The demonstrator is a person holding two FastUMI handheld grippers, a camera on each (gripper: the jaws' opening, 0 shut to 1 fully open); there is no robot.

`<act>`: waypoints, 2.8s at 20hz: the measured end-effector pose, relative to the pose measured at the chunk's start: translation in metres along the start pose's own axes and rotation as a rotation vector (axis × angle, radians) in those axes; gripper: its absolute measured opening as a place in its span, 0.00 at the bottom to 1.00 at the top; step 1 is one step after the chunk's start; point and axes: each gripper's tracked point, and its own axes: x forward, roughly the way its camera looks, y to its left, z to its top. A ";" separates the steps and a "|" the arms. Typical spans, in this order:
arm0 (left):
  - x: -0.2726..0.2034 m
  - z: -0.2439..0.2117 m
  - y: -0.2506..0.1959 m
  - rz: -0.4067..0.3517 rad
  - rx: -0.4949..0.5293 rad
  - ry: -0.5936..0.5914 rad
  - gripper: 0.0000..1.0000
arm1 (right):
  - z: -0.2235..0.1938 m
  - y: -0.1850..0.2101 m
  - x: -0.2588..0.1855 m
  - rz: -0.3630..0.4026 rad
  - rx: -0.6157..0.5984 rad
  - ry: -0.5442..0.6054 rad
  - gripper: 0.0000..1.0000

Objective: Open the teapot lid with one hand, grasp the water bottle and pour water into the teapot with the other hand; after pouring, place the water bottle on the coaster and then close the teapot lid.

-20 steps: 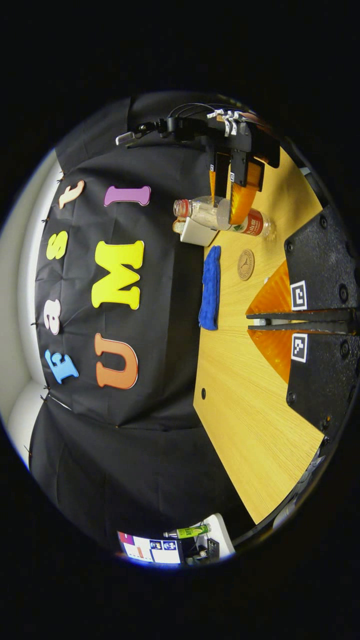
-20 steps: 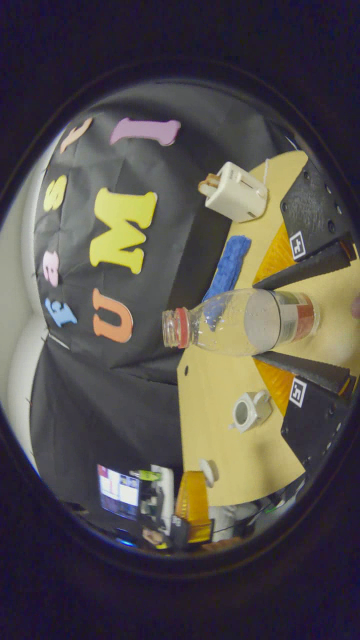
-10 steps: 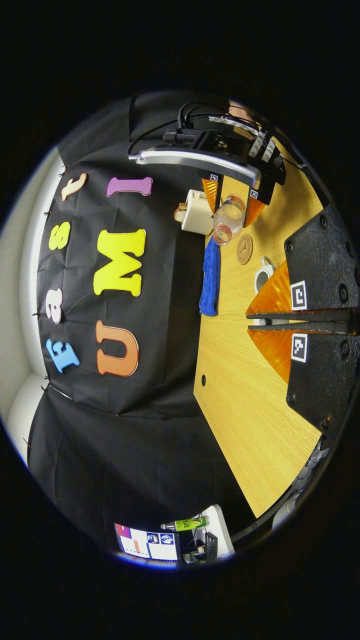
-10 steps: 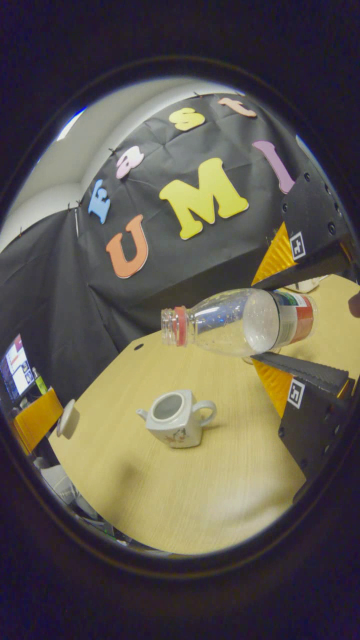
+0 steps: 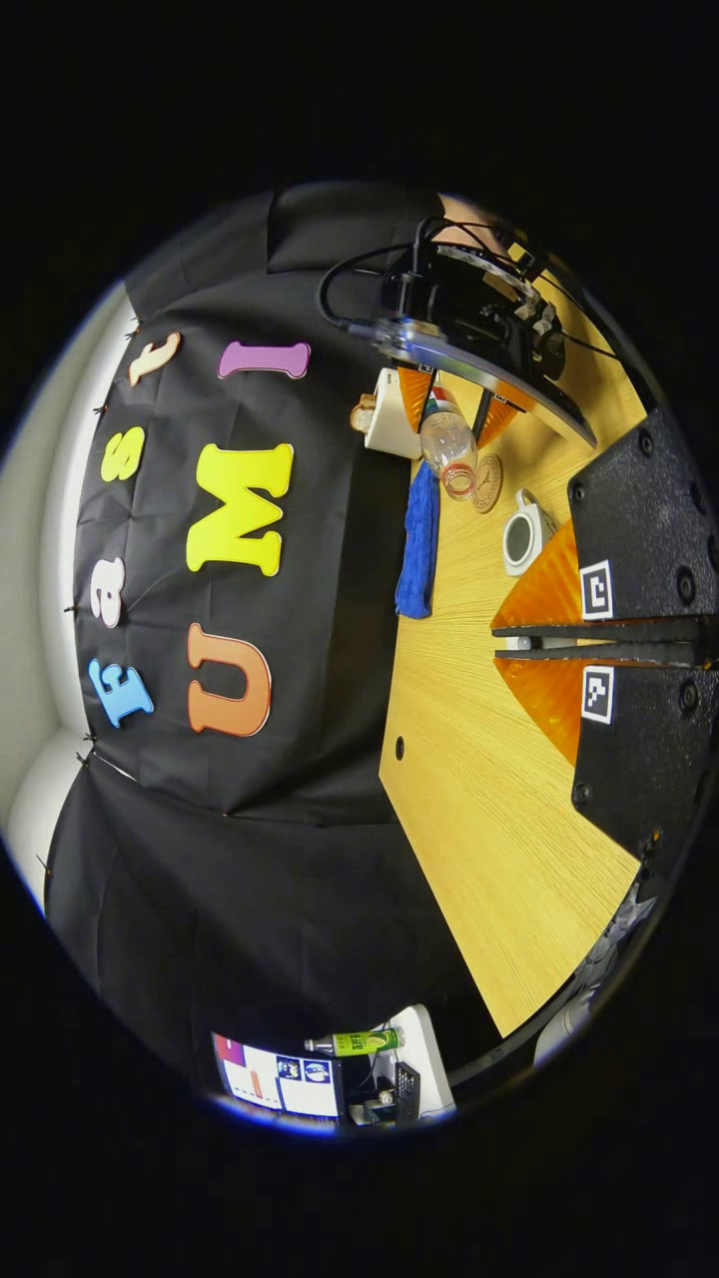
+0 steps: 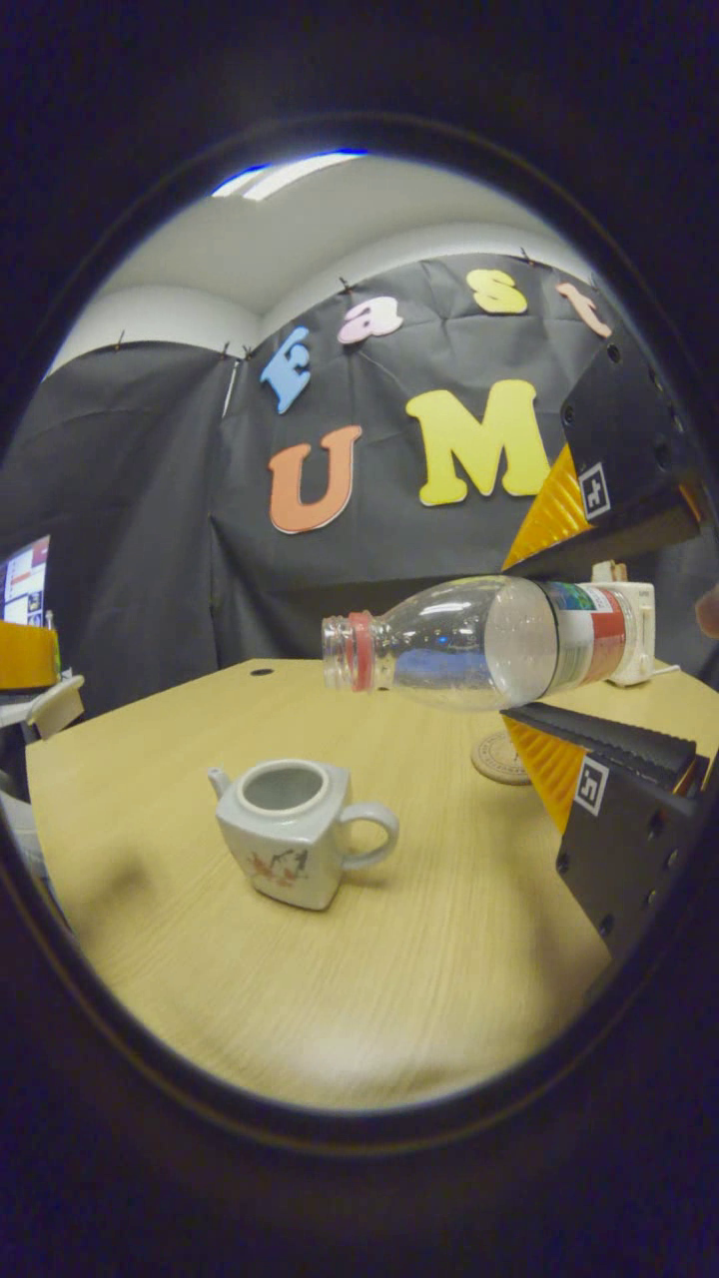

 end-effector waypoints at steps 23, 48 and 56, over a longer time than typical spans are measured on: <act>-0.005 -0.002 0.017 0.004 -0.027 -0.002 0.03 | 0.037 -0.020 -0.001 -0.101 -0.439 -0.136 0.70; -0.006 0.002 0.017 0.001 -0.034 -0.008 0.03 | 0.059 -0.044 -0.001 -0.178 -0.699 -0.191 0.70; -0.007 0.002 0.017 0.002 -0.031 -0.010 0.06 | 0.060 -0.043 0.001 -0.183 -0.700 -0.196 0.70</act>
